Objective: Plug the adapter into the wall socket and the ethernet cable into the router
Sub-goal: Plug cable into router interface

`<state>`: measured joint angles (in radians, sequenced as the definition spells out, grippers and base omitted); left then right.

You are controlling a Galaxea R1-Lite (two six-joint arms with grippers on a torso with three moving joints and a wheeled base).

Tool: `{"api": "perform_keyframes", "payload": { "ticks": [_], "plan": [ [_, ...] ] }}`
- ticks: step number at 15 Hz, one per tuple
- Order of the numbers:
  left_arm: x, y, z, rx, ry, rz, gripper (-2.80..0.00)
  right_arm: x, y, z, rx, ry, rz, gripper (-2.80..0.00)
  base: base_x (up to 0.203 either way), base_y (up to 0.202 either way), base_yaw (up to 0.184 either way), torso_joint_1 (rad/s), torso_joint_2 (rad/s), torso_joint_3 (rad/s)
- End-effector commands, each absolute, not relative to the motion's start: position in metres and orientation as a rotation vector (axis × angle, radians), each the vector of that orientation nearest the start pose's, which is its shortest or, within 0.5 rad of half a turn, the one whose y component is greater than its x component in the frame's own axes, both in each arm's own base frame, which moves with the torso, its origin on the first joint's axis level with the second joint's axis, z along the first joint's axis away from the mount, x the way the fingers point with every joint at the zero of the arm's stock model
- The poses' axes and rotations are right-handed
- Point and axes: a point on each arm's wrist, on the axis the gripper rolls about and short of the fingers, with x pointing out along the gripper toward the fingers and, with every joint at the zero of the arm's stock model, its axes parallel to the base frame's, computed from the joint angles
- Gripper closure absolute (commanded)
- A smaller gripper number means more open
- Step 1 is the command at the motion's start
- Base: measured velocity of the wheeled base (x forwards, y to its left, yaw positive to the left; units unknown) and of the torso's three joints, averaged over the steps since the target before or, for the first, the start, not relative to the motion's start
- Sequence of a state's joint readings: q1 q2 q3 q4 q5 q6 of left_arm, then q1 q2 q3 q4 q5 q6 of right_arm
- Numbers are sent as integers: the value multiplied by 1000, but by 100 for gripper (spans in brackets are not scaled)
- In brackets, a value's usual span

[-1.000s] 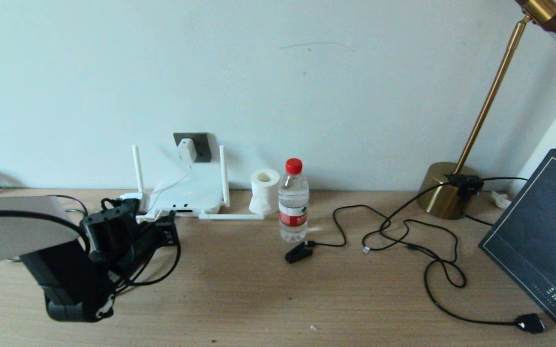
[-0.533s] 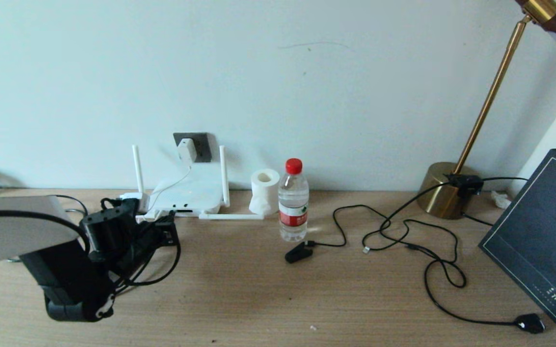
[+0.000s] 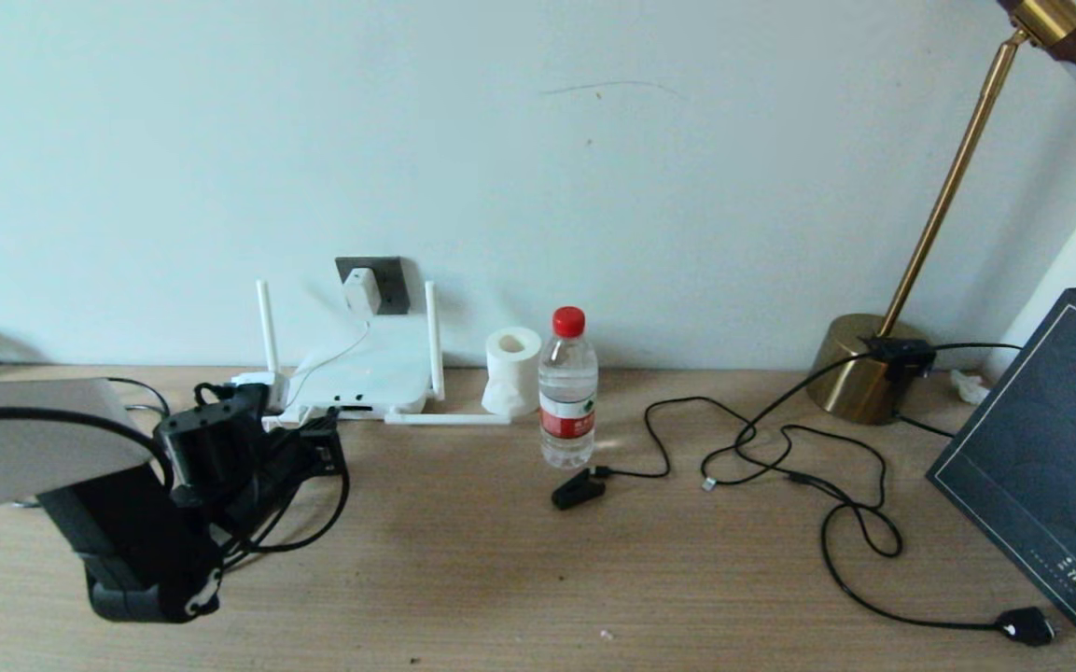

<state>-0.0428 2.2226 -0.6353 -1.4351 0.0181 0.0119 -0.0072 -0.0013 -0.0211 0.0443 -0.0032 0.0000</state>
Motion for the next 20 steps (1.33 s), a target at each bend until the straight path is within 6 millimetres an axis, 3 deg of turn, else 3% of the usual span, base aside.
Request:
{"api": "perform_keyframes", "payload": {
  "ticks": [1, 20],
  "plan": [
    [356, -15, 48, 17, 142, -25, 0, -24, 0, 77, 0, 24, -10, 0, 0, 0, 0, 0, 0, 0],
    [361, -15, 47, 16, 133, -25, 0, -24, 0, 77, 0, 23, -11, 0, 0, 0, 0, 0, 0, 0]
  ]
}}
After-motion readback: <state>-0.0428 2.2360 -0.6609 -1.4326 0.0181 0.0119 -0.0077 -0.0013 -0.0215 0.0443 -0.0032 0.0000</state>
